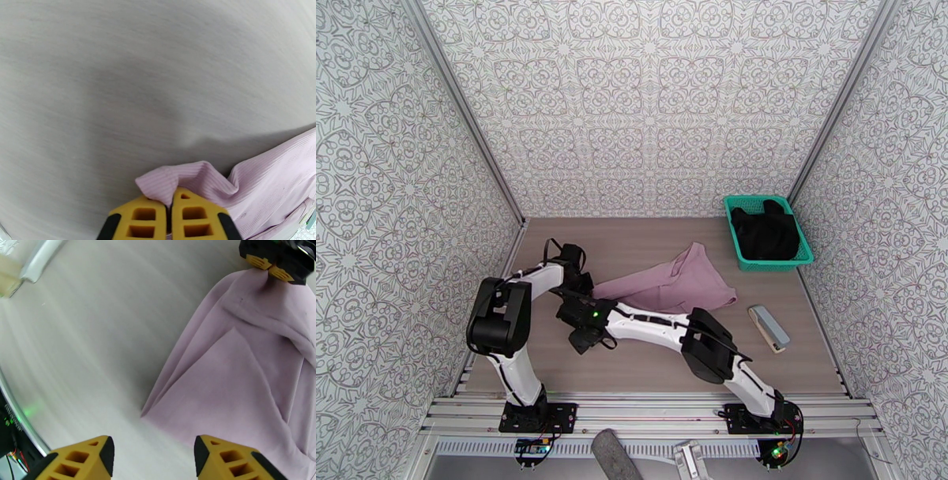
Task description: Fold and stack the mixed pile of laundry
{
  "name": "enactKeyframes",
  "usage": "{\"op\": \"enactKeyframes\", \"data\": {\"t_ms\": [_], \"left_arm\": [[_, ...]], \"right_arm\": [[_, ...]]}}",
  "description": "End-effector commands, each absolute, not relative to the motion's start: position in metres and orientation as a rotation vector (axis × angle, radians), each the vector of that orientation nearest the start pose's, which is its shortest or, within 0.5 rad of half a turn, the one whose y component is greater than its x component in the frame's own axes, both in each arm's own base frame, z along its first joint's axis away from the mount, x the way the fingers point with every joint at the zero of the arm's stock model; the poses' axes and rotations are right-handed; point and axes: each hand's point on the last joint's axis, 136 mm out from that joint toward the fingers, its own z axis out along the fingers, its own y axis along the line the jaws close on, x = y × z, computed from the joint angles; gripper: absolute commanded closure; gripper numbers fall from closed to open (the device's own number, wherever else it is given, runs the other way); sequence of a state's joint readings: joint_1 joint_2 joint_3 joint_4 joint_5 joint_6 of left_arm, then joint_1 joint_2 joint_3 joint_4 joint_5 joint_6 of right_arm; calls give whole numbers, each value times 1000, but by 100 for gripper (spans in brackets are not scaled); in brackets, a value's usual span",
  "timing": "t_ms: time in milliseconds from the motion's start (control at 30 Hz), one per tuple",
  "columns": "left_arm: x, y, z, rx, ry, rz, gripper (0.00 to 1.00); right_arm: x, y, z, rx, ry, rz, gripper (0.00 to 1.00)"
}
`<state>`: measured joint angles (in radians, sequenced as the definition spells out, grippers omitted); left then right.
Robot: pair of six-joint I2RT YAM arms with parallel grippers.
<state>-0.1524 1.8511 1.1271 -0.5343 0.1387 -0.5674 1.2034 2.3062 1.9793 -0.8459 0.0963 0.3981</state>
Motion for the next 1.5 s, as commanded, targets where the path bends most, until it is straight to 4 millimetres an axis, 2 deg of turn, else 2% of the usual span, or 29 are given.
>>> {"op": "enactKeyframes", "data": {"t_ms": [0,333,467,600,700,867,1000,1200,1333,1467], "left_arm": [[361,-90,2,-551,2906,-386,100],[355,-86,15,-550,2889,-419,100],[353,-85,16,-555,2885,-426,100],[352,-85,15,-563,2880,-435,100],[350,-85,14,-565,2883,-438,100],[344,-82,10,-580,2888,-431,100],[339,-77,13,-599,2876,-430,100],[343,-85,43,-525,2854,-465,100],[350,-100,74,-439,2828,-485,100],[360,-123,104,-334,2800,-512,100]], "right_arm": [[212,493,51,-1040,2626,231,42],[207,513,10,-1085,2691,256,44],[206,509,-13,-1109,2732,195,47],[205,502,-23,-1100,2756,150,54],[206,501,-23,-1087,2755,139,65],[205,502,-22,-1090,2759,156,100],[203,507,-6,-1080,2735,234,100],[212,510,57,-1000,2610,337,100],[223,496,96,-923,2539,349,100],[233,468,114,-827,2523,346,100]]}}
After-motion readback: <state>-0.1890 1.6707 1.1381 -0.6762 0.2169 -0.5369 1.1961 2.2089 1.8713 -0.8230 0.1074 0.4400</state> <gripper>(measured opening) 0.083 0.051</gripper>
